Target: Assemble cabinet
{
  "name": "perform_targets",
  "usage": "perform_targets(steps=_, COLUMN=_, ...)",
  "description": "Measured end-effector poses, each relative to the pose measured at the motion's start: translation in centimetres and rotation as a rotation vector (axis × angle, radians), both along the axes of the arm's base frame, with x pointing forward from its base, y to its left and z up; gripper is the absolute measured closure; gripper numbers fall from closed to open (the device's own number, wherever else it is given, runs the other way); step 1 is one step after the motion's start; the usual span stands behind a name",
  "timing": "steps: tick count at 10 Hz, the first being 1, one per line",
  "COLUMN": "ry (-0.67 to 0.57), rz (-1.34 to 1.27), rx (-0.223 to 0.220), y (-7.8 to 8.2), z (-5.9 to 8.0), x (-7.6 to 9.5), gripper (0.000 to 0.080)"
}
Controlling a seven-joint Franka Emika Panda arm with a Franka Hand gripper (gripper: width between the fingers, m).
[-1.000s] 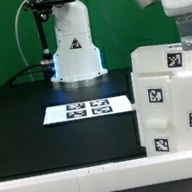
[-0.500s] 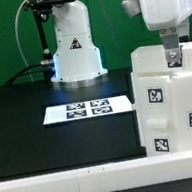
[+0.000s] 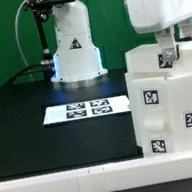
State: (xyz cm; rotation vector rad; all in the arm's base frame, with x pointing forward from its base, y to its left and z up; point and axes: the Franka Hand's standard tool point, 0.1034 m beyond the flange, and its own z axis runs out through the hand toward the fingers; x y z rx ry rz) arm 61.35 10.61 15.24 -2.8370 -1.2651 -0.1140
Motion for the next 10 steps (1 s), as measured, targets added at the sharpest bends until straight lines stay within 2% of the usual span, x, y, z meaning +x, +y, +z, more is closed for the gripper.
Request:
perform_targets(steps=7, ry=-0.002, rz=-0.655, rx=0.054, y=-0.09, z=0.10, x=0.78, gripper=0.0243)
perform_targets(steps=10, ry=0.010, rz=-0.878, rx=0.068, y=-0.60, z=0.15, x=0.87, gripper=0.0243)
